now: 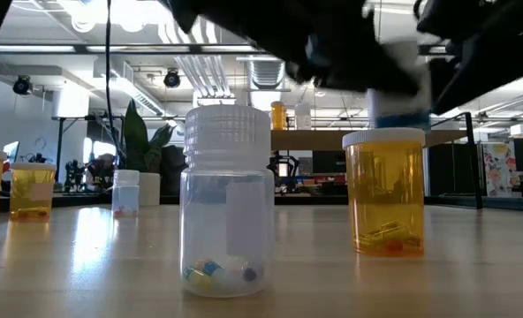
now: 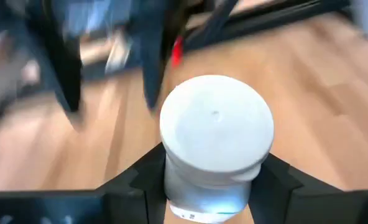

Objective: Pick and place medicine bottles onto shelf by color
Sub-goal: Put the white pill bottle on the shelf aligned with other white pill bottles

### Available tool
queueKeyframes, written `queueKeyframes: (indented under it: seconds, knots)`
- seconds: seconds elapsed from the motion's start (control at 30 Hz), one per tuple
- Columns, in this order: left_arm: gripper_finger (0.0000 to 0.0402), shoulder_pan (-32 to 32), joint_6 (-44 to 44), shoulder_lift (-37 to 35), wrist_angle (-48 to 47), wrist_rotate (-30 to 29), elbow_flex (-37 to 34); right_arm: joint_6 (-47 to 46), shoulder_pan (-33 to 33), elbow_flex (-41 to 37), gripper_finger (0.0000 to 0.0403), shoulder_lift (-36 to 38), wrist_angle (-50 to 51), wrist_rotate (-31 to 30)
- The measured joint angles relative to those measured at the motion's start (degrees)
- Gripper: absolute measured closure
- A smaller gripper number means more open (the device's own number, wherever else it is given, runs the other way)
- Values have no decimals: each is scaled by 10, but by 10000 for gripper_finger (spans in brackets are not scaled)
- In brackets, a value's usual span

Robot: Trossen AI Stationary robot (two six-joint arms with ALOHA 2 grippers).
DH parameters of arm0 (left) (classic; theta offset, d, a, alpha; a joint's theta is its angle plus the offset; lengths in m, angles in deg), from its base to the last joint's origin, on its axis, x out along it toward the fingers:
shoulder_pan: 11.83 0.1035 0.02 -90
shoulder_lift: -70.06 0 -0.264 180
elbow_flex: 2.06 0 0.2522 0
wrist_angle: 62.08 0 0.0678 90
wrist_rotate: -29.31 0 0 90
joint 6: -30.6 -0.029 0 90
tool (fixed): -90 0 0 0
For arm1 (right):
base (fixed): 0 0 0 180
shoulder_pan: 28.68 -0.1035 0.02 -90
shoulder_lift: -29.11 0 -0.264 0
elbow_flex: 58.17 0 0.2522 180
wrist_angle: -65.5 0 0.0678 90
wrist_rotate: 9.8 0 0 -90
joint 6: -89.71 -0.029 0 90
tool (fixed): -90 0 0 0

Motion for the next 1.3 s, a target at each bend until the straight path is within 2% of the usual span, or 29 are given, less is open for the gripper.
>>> queueKeyframes:
  seconds: [0.07,0.2,0.43,0.6,0.8,0.87,1.0,1.13,1.3]
  knots:
    - [256,20,56,2,-35,-1,-1,-2,-15,10,90,4,19,-50]
    - [257,55,124,25,-67,0,-3,-12,-25,-10,104,-3,-18,-54]
    - [246,77,121,45,-57,20,-3,-35,-26,-88,128,-36,-153,-50]
    - [192,81,106,50,-46,45,-3,-48,-26,-105,143,-54,-208,-73]
    - [99,106,103,49,-56,174,-3,-38,-25,-109,157,-93,-252,-80]
    - [77,111,103,43,-71,195,-3,-33,-25,-109,159,-108,-260,-80]
    - [55,113,90,8,-129,194,-3,-33,-21,-105,158,-131,-279,-83]
    - [52,109,90,-22,-185,161,-10,-40,-7,-83,131,-142,-287,-82]
    - [52,92,95,-37,-176,102,-56,-33,10,-64,94,-169,-321,-77]
